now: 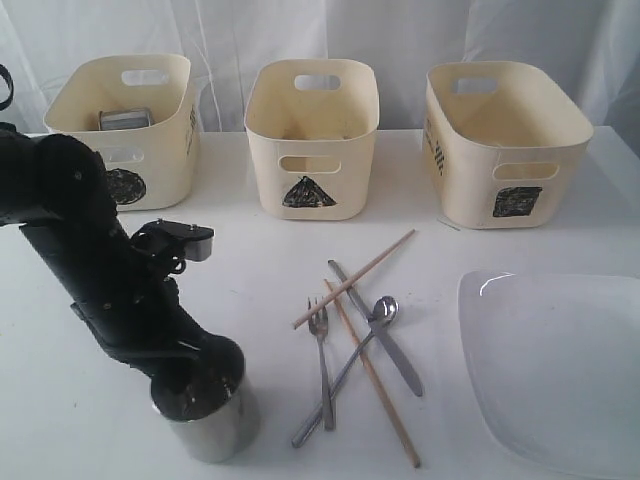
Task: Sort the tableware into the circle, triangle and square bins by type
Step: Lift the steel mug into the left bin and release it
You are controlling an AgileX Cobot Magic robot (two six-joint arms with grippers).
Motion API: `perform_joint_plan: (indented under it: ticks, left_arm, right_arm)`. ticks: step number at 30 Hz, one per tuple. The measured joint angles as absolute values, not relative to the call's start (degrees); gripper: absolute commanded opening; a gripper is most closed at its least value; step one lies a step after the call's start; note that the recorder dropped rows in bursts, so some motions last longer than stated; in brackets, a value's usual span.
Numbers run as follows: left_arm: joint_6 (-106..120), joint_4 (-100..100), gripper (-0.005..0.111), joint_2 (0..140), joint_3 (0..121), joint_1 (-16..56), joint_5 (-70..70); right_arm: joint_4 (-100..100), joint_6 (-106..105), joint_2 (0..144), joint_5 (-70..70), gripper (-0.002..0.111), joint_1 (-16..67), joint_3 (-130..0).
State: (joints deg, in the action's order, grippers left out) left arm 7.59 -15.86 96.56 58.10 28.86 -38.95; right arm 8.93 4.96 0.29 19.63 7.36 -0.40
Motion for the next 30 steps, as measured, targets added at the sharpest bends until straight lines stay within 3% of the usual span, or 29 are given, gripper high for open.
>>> perform_joint_plan:
  ticks: [7, 14, 20, 30]
  left_arm:
    - [6.50, 0.42, 0.000, 93.76, 63.61, 28.86, -46.27]
    - [-5.65, 21.69, 0.000, 87.68, 79.34, 27.43, -41.36]
    - [-12.49, 28.71, 0.000, 90.83, 91.25, 19.30, -31.13]
    - [-21.71, 29.19, 0.000, 110.04, 106.58, 7.40, -17.80]
  right_arm:
    - [8.93, 4.96, 0.29, 19.63, 0.000, 7.36, -0.40]
    - [8.93, 4.96, 0.29, 19.63, 0.000, 7.36, -0.40]
    - [8.93, 4.96, 0.29, 19.63, 0.000, 7.36, -0.40]
    - [8.93, 4.96, 0.29, 19.63, 0.000, 7.36, -0.40]
